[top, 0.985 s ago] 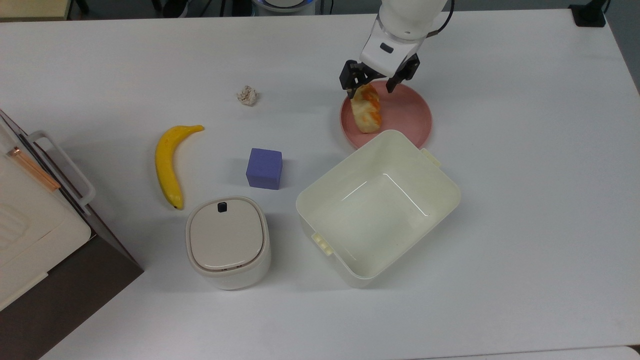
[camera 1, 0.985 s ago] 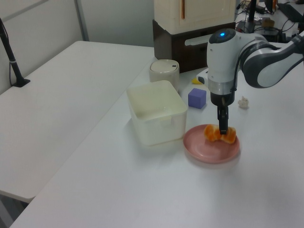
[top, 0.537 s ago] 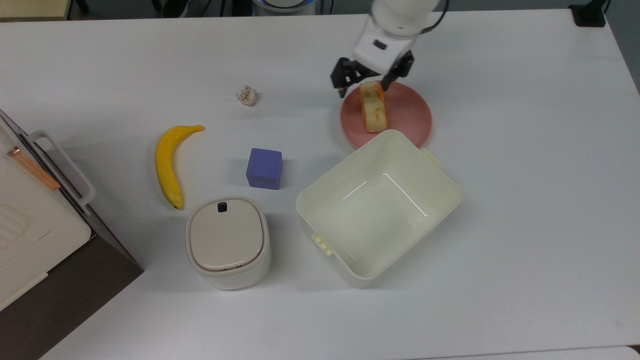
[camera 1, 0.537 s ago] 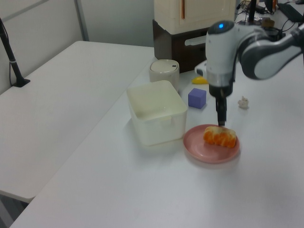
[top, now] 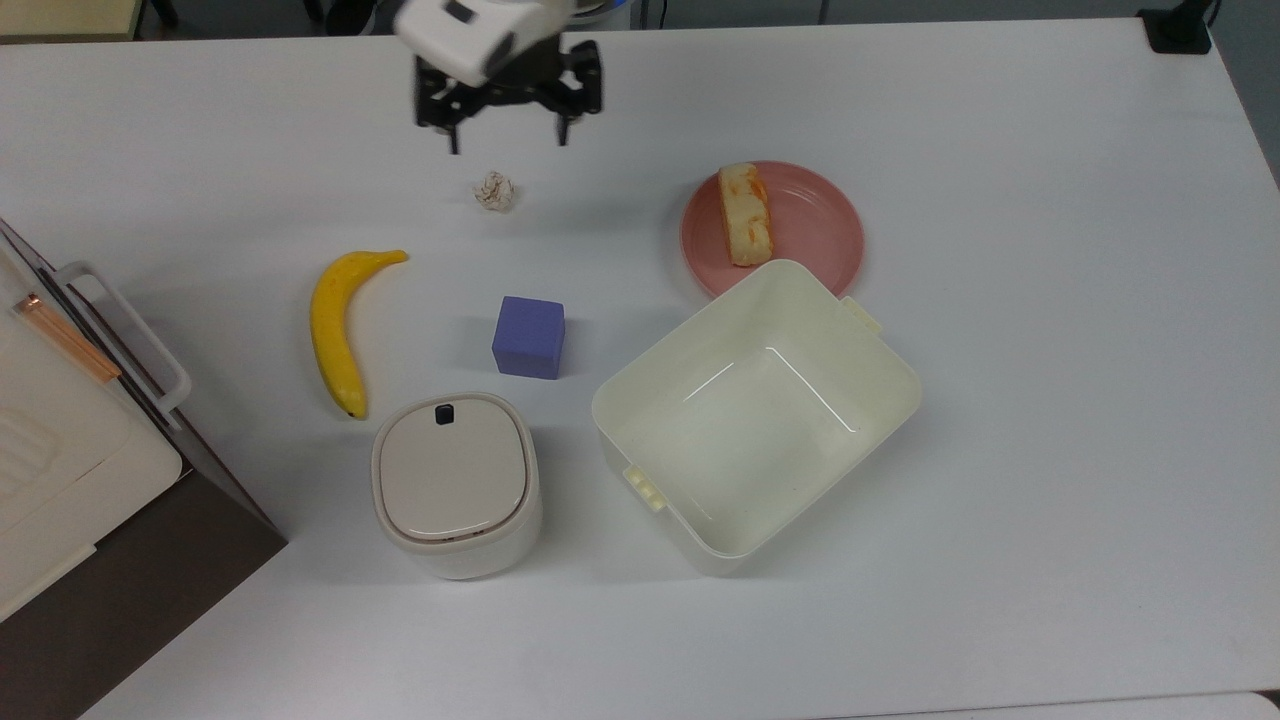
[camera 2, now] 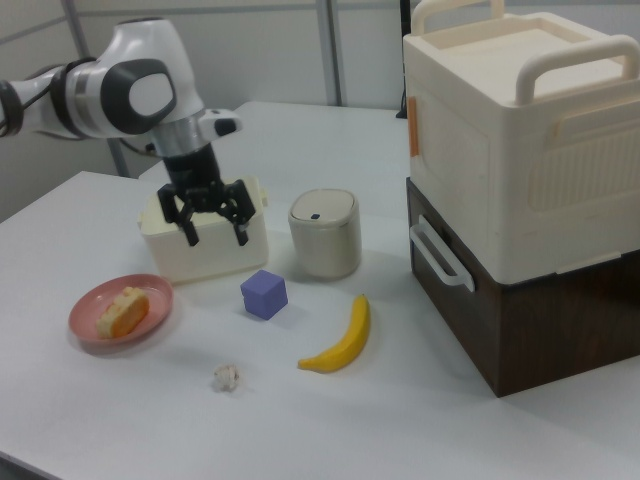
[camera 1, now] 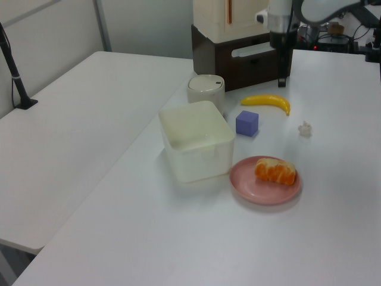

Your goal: Put the bread on a plate

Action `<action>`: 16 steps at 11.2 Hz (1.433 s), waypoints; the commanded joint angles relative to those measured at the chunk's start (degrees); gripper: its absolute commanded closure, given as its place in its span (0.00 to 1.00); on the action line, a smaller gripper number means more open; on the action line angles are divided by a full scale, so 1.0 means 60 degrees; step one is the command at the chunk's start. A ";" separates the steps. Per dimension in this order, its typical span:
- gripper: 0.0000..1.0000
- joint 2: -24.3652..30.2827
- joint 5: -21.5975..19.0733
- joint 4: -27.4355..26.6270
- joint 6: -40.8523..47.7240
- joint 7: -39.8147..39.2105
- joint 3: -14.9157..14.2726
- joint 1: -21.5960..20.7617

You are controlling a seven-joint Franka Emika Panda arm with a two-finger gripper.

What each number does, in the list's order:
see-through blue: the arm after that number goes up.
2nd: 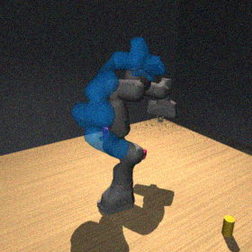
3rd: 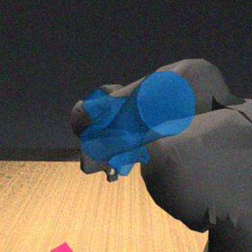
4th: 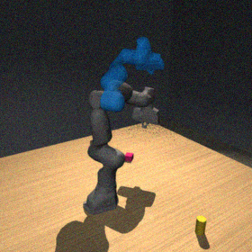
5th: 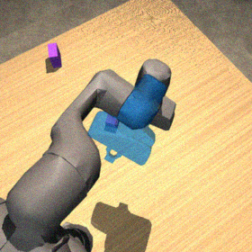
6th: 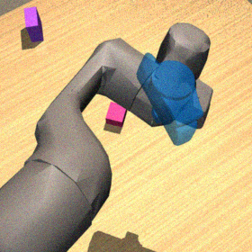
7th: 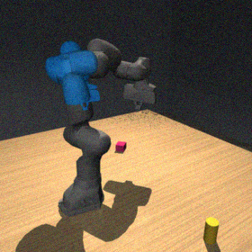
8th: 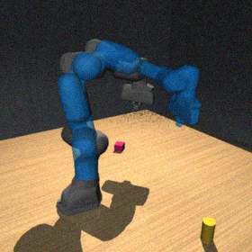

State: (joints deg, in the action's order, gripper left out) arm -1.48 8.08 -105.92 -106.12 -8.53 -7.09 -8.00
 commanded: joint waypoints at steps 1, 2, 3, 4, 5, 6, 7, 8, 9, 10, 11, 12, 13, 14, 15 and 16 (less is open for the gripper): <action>0.00 -0.0016 -0.1310 0.1139 0.0503 0.0057 -0.0238 0.0658; 0.00 -0.0089 -0.1724 0.1622 0.0445 0.0813 -0.0399 0.0863; 0.00 -0.0235 -0.1800 0.2135 0.0488 0.1154 -0.0415 0.1097; 0.00 -0.0367 -0.1787 0.2531 0.0547 0.1129 -0.0416 0.1244; 0.00 -0.0368 -0.1845 0.2869 0.0924 0.1085 -0.0445 0.1449; 0.00 -0.0368 -0.1729 0.2988 0.1508 0.1084 -0.0401 0.1422; 0.00 -0.0368 -0.1771 0.3062 0.2036 0.1128 -0.0386 0.1407; 0.00 -0.0354 -0.1786 0.3179 0.2201 0.1389 -0.0372 0.1378; 0.00 -0.0354 -0.1801 0.3223 0.2261 0.2219 -0.0372 0.1378; 0.00 -0.0368 -0.1714 0.3224 0.2174 0.2836 -0.0328 0.1247; 0.00 -0.0383 -0.1684 0.3137 0.2086 0.2871 -0.0313 0.0999; 0.00 -0.0383 -0.1669 0.3063 0.1911 0.2872 -0.0313 0.0924; 0.00 -0.0368 -0.1655 0.2990 0.1852 0.2799 -0.0313 0.0866; 0.00 -0.0368 -0.1655 0.2961 0.1851 0.2494 -0.0313 0.0850; 0.00 -0.0368 -0.1684 0.2960 0.1851 0.2346 -0.0313 0.0821; 0.00 -0.0368 -0.1698 0.2960 0.1837 0.2344 -0.0313 0.0821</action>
State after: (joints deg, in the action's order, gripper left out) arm -3.82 -1.68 -88.33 -94.73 6.87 -8.76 -2.64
